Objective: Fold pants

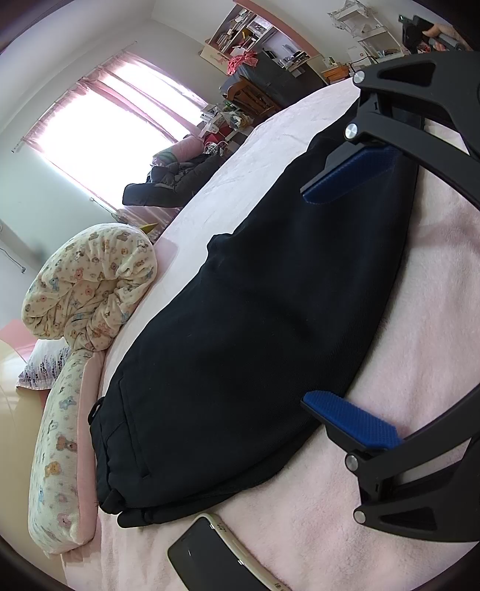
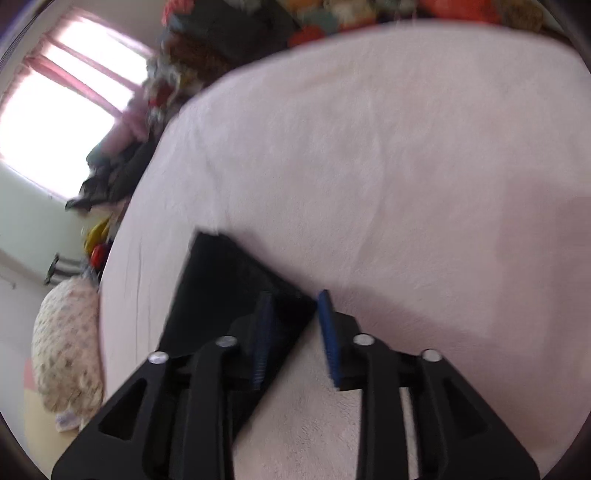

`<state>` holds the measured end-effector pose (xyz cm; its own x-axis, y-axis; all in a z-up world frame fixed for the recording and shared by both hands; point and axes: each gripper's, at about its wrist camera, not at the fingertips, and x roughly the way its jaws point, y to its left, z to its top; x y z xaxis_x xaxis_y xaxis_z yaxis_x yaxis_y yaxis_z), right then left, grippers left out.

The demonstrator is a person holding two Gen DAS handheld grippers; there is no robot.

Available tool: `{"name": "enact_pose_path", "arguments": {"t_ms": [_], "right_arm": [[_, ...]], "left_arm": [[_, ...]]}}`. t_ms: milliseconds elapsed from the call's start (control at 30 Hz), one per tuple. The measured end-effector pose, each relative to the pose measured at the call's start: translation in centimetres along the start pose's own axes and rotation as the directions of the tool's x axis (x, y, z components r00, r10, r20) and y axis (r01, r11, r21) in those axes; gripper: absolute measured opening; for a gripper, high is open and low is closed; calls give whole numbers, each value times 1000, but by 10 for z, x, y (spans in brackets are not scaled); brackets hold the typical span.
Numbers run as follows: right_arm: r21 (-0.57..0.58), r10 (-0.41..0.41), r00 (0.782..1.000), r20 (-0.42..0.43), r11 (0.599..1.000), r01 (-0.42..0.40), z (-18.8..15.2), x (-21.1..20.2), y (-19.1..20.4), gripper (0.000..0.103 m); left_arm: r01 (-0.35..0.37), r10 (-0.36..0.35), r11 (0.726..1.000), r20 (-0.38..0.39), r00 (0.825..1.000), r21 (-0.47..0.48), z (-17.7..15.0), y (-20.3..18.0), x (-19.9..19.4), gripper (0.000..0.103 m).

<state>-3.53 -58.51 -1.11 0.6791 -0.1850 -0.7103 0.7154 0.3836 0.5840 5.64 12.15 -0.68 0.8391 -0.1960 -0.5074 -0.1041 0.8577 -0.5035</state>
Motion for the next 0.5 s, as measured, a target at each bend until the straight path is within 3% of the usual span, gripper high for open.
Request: {"name": "enact_pose_path", "arguments": {"t_ms": [67,100,167,233,333,367,433,467,500], "right_arm": [[-108,28,998,55,994,-22,-9,-19,27,44],[-182,63,997,41,982,-55,-16,-20,48,44],[-334,160,984,-77,926,-177,-40,-13,98,44],[-474,236,937,-259,814,-336,-81,-1,161,44],[-606,248,865,-436,630,-486,-146,10,238,44],[-636,234,830,-506,550,-542,-176,15,268,44],[-651,199,778,-596,448,-613,-222,26,309,44],[-665,164,758,-631,391,-637,-249,34,335,44],[-682,132,753,-644,346,-644,-269,42,353,44]], "left_arm": [[4,-4,1000,1,1000,-3,0,0,-1,101],[7,-7,1000,3,1000,-5,-1,0,-2,101],[14,-14,1000,5,1000,-10,0,2,-1,101],[22,-22,1000,9,1000,-15,0,2,-2,101],[40,-39,999,17,999,-29,0,5,-4,101],[46,-45,998,19,999,-33,0,6,-4,101],[55,-54,998,23,998,-39,0,7,-4,101],[58,-57,997,25,998,-41,0,7,-4,101],[63,-61,997,27,998,-44,-1,8,-5,101]]}}
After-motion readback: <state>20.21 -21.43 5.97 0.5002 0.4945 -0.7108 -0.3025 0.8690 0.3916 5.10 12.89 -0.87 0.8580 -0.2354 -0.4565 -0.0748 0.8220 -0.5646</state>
